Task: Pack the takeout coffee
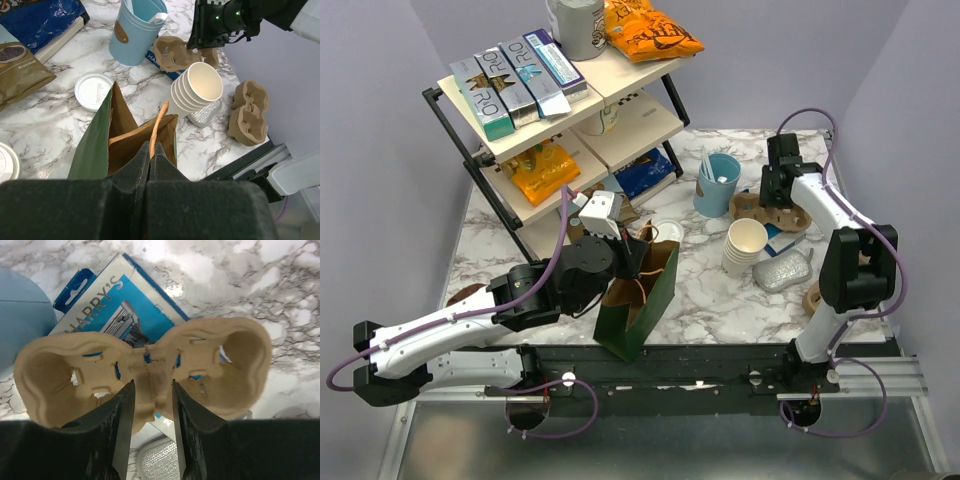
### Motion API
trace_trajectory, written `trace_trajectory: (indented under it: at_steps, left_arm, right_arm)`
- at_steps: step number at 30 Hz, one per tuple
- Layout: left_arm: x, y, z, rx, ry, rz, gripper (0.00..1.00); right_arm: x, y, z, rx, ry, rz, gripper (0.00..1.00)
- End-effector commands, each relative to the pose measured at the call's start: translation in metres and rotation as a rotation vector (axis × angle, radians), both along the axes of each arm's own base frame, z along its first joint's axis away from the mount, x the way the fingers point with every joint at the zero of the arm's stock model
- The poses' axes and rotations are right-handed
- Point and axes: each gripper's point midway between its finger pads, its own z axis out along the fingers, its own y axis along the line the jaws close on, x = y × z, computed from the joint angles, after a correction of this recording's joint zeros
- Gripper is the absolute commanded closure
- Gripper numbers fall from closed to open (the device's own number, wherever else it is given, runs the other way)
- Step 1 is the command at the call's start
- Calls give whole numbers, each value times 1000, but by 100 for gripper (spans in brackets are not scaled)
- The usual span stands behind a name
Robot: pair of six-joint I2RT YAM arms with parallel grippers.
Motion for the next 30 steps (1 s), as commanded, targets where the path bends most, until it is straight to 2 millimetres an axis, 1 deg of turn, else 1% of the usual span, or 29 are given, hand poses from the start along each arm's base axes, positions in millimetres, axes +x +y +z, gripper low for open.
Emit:
trace_trajectory:
  at_steps: [1,3,5,6,7,8,9,10,11,12,13,14,15,17,18,19,20,21,22,23,24,25,26,27,28,29,30]
  left_arm:
    - [-4,-4,0,0,-3,-28,100]
    - [-4,-5,-2,4,1,-30,100]
    - [-4,-5,-1,1,0,-31,100]
    - [-4,-5,0,0,0,-31,100]
    - [-4,-5,0,1,-1,-33,100]
    - [-4,-5,1,-2,0,-32,100]
    - [-4,-5,0,-2,0,-32,100]
    - [-4,-4,2,-6,-3,-30,100]
    - [-4,-4,1,-3,-3,-27,100]
    - [-3,-2,1,-1,-4,-22,100]
    - [-3,-1,0,4,-5,-12,100]
    - [-1,1,-2,5,-3,0,99]
    - [0,3,-3,6,-3,11,99]
    - [2,8,-3,8,-5,38,99]
    - [2,9,-3,2,-1,44,99]
    - [2,10,-2,-7,-1,46,99]
    - [2,10,-1,-13,1,51,99]
    - [2,11,1,-40,9,63,100]
    - [2,14,3,-56,13,74,100]
    - [5,17,3,-65,15,102,100]
    - [6,20,5,-78,16,123,100]
    - [6,24,3,-101,47,154,100]
    - [7,28,7,-120,57,181,100]
    - [10,33,8,-126,57,216,100]
    - [10,35,5,-139,79,234,100]
    - [10,36,5,-142,84,241,100]
    - [10,35,5,-148,87,241,100]
  right_arm:
    - [5,6,-13,52,-3,-9,52]
    - [6,3,-8,41,-20,-18,47]
    - [8,2,9,40,-62,-24,41]
    - [9,2,18,37,-84,-20,40]
    - [9,2,38,43,-133,-19,39]
    - [7,2,49,47,-157,-14,36]
    - [5,3,61,52,-184,-4,30]
    - [3,8,76,74,-216,23,27]
    - [-7,12,100,91,-260,55,20]
    - [-15,17,113,107,-280,88,16]
    - [-23,29,122,157,-292,133,13]
    - [-40,35,146,177,-344,156,12]
    - [-51,54,157,189,-372,215,11]
    - [-72,76,174,207,-426,278,9]
    - [-92,104,192,239,-474,354,9]
    - [-104,122,199,295,-488,384,9]
    - [-115,137,197,331,-484,427,9]
    - [-133,168,197,384,-477,518,9]
    - [-154,187,206,462,-490,602,9]
    - [-163,208,217,526,-533,690,9]
    - [-185,231,209,580,-506,792,9]
    - [-205,245,218,652,-508,884,9]
    - [-215,253,223,683,-514,918,9]
    - [-232,266,223,708,-503,976,9]
    - [-239,271,224,706,-517,1009,9]
    - [-250,280,237,723,-578,1080,9]
    - [-272,294,239,740,-597,1194,9]
